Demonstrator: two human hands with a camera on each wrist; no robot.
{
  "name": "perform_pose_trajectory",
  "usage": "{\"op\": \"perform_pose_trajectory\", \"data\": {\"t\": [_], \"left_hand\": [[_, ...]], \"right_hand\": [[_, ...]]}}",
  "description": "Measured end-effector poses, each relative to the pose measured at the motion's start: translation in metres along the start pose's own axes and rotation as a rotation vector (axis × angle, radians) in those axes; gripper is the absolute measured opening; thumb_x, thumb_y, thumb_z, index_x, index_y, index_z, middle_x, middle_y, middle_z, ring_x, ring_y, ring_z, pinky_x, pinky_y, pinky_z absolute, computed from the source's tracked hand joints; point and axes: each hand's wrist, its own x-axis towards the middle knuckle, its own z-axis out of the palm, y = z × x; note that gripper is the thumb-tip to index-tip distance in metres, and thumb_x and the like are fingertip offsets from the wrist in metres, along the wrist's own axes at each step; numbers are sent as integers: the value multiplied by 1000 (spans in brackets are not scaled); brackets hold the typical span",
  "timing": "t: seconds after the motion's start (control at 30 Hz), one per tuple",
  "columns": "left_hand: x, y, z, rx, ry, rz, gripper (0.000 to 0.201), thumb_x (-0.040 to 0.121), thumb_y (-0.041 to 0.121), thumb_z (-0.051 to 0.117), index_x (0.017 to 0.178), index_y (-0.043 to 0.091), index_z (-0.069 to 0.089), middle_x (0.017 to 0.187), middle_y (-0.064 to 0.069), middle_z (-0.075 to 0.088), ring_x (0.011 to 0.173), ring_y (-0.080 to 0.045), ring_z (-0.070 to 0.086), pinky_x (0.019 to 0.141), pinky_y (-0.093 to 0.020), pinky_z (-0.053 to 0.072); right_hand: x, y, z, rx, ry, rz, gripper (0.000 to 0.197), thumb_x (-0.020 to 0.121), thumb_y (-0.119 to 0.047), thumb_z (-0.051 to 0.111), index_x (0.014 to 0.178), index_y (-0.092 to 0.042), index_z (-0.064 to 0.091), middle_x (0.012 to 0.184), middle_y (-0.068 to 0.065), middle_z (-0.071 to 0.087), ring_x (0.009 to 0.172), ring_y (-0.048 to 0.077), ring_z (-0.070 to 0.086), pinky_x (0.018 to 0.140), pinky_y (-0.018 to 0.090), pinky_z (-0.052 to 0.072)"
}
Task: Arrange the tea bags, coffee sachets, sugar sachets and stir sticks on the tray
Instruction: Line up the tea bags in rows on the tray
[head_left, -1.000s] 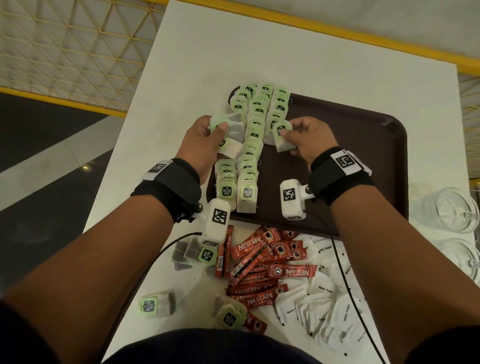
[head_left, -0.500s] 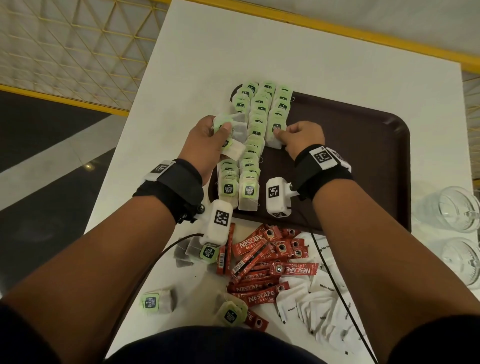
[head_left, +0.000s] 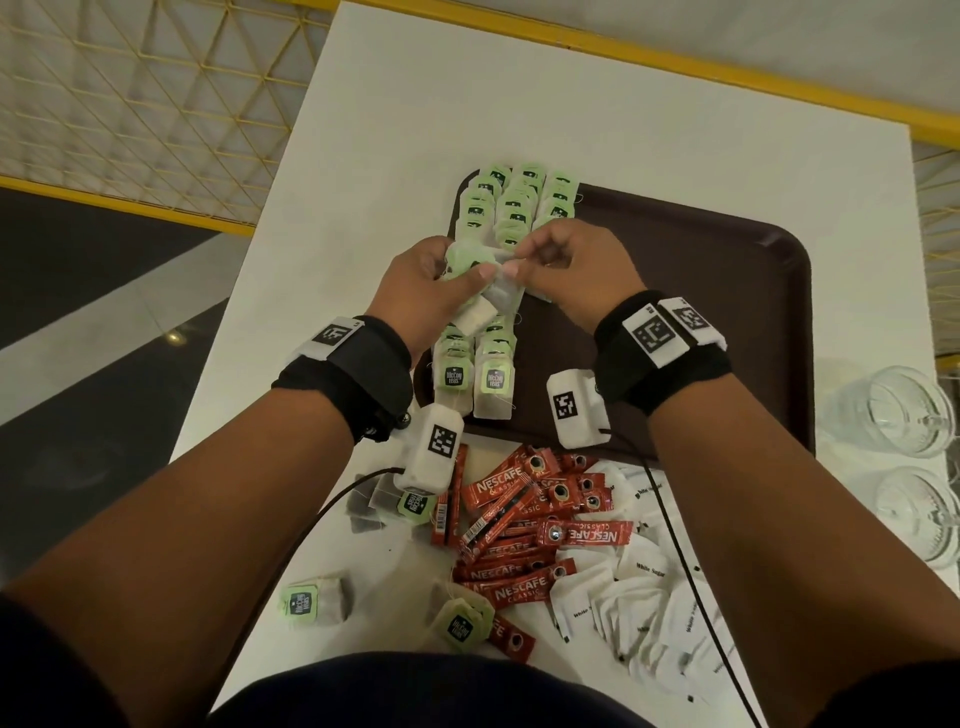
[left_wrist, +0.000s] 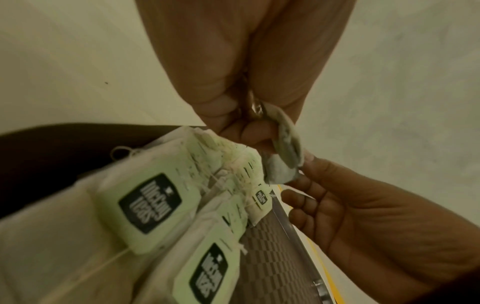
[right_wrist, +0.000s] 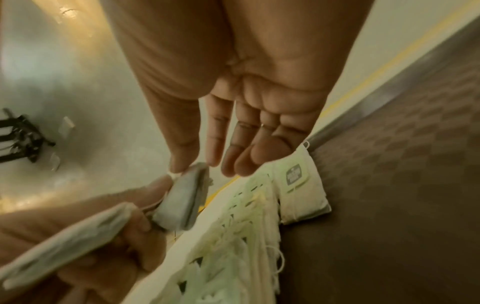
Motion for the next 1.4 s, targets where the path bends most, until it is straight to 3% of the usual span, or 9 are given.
{"op": "perform_pose_trajectory", "data": {"t": [0.13,0.23,0.4,0.57,0.67,0.8,0.97,1.17,1.4], "left_hand": [[-1,2,4,90,-42,21,35,77,33,75,101,9,67,101,-15,72,92,-30,69,88,-54,55],[-2,1,3,150,-58,30,39,78,35,76,105,8,67,101,-16,71,93,-33,68,89,-54,54],[-1,-5,1,198,-48,57,29,85,29,74,106,10,69,103,-8,72,98,-26,68,91,-51,53],[-2,-7,0,187,-53,39,30,83,32,75,101,9,67,102,-11,70,96,-33,65,92,-49,54],[-5,-5,-2,193,-64,18,20,84,32,75,92,17,64,91,-3,61,82,-18,56,84,-41,51],[-9,1,-3,148,-94,12,23,90,25,70,103,6,67,100,-11,66,86,-16,61,82,-37,53],[-10,5,-2,131,-58,36,25,84,34,71,94,11,69,105,-22,68,93,-36,64,88,-52,52],[-10,2,-8,100,28,40,17,90,26,68,97,11,70,104,-21,69,86,-23,64,84,-48,54],[-11,-3,-14,74,51,-3,37,79,41,69,98,9,69,102,-22,69,84,-25,63,84,-55,54]], "right_hand": [[-1,3,3,1,18,-3,23,86,-27,71,104,-12,67,83,-3,64,68,4,55,70,24,48],[-4,5,1,-41,-42,-33,14,87,-21,71,96,-10,71,77,-8,62,66,3,55,70,26,49],[-10,3,-6,-58,-125,-8,11,84,-20,75,88,-11,70,75,1,66,68,11,60,69,28,52],[-15,5,-8,-29,-103,13,15,83,-21,76,86,-6,73,82,9,71,71,22,62,74,32,54],[-19,8,-9,19,-122,15,14,84,-19,75,90,-7,73,76,-2,67,65,8,57,68,22,51],[-19,15,-11,8,-113,-4,12,89,-19,69,94,-8,71,78,-7,64,66,3,56,68,21,50],[-17,23,-12,146,-95,76,2,94,-13,61,93,-12,62,85,7,66,70,8,60,62,23,51],[-20,44,-10,342,121,312,6,90,-13,67,85,-15,65,75,-1,62,64,8,55,60,21,49],[-25,54,-1,399,105,413,6,89,-12,68,86,-15,64,76,2,65,58,9,56,51,20,46]]}}
